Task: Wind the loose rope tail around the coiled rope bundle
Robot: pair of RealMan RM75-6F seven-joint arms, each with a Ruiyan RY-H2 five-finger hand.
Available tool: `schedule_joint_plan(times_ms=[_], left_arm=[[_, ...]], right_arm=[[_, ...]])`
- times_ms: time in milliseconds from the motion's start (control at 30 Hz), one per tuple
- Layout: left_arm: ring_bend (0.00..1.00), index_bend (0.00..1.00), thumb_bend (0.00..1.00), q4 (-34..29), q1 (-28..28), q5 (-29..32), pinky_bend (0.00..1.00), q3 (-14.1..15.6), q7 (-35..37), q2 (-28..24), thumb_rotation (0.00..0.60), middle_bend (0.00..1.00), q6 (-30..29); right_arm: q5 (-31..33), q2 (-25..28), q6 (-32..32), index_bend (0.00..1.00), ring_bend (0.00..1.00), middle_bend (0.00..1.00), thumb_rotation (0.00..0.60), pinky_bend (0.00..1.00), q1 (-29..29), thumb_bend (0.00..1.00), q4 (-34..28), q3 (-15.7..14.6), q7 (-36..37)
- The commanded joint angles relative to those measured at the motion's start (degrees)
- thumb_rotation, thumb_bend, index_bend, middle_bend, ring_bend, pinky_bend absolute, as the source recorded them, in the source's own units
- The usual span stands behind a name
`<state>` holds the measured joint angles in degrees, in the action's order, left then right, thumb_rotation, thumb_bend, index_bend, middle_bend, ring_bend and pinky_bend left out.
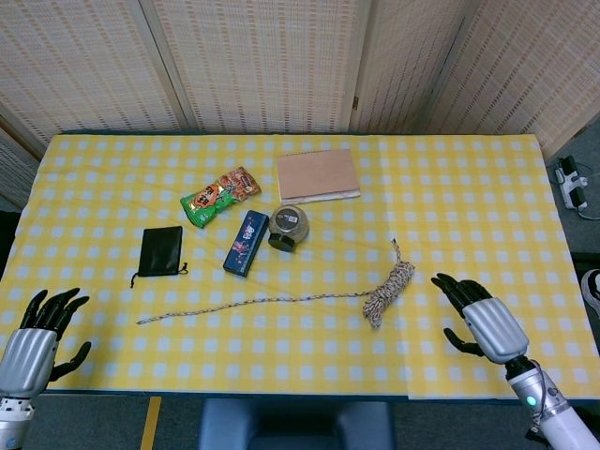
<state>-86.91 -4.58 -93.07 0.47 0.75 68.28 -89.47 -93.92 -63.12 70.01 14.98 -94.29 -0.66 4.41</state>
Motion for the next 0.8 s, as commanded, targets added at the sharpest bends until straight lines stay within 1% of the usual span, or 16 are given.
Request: schedule_joint_plan(times_ms=[33, 133, 267, 467, 667, 800], left_arm=[[0.17, 0.22, 0.36, -0.13, 0.11, 0.12, 0.08, -0.04, -0.47, -0.12, 0.600, 0.14, -0.09], [0.17, 0.22, 0.36, -0.60, 0.21, 0.13, 0.08, -0.14, -0.89, -0.26, 0.600, 0.14, -0.31], [0.17, 0.23, 0.36, -0.97, 0.31, 0.12, 0.08, -0.06, -1.25, -0.26, 0.600, 0.14, -0.30], [0.17, 0.23, 0.36, -1.27, 0.18, 0.02, 0.08, 0.23, -0.71, -0.44, 0.600, 0.14, 0.32], [0.17, 0.23, 0.36, -1.75, 0.22, 0.32, 0.08, 0.21, -1.29, -0.67, 0.600, 0.14, 0.61], [0.17, 0.23, 0.36, -1.84, 0.24, 0.47, 0.08, 0.26, -1.40, -0.67, 0.600, 0.14, 0.83]], right_arm=[[1.83, -1.93, -4.48, 0.00, 0.17, 0.08, 0.600, 0.11, 3.68, 0.41, 3.67, 1.63, -1.33], [2.31, -3.09, -7.88, 0.00, 0.17, 0.08, 0.600, 0.11, 6.33, 0.41, 5.91, 2.27, -2.90], [1.36, -4.91, -10.68, 0.00, 0.17, 0.08, 0.600, 0.10, 9.30, 0.41, 8.34, 2.51, -5.33], [0.74, -9.68, -15.23, 0.00, 0.16, 0.09, 0.600, 0.10, 13.52, 0.41, 14.14, 2.29, -7.49], [0.05, -14.28, -16.88, 0.00, 0.16, 0.10, 0.600, 0.10, 16.22, 0.41, 20.01, 1.90, -7.67], [0.40, -16.53, -17.91, 0.03, 0.17, 0.12, 0.600, 0.10, 17.37, 0.41, 23.61, 1.53, -6.61]])
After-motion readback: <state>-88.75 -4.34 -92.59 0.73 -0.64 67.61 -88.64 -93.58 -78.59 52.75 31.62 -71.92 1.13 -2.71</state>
